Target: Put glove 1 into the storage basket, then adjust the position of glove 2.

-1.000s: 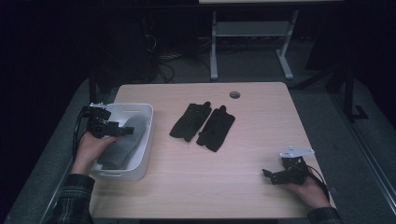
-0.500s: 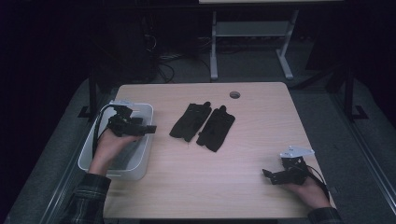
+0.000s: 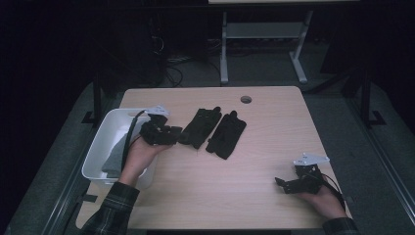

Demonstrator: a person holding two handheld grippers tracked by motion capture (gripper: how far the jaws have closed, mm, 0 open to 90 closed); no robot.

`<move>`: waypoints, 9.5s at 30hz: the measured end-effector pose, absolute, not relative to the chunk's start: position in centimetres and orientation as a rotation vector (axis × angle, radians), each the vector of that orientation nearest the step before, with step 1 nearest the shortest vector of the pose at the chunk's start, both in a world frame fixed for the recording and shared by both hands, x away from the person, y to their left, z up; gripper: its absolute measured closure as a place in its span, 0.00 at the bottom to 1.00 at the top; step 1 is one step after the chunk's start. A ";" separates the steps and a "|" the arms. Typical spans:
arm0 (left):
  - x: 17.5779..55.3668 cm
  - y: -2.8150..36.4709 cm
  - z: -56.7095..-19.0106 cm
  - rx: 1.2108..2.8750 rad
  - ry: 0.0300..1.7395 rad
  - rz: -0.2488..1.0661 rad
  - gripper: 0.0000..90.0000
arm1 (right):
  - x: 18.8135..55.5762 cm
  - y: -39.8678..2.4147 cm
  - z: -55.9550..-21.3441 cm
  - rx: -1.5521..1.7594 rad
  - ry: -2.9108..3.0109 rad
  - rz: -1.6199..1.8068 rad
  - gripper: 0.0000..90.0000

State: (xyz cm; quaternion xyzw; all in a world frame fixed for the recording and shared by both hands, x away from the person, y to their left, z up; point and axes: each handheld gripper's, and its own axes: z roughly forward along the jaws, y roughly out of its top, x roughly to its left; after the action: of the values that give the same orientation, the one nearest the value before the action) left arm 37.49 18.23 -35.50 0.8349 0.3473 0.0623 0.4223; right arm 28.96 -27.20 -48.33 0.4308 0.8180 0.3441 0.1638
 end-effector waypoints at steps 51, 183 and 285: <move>38.4 6.4 -46.1 2.341 0.691 0.021 1.00 | 28.9 -27.1 -48.3 1.222 2.338 0.986 0.03; 37.8 13.3 -44.1 2.231 0.849 0.395 0.99 | 29.6 -28.3 -48.2 1.219 2.309 1.015 0.17; 30.9 11.9 -45.4 2.384 0.646 0.019 0.93 | 29.6 -28.2 -48.3 1.210 2.319 1.015 0.15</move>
State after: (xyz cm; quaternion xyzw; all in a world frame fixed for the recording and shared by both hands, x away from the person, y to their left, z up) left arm 30.86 11.90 -45.44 0.9112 0.2468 0.0074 0.3297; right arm 29.59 -28.19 -48.26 0.4253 0.8149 0.3566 0.1672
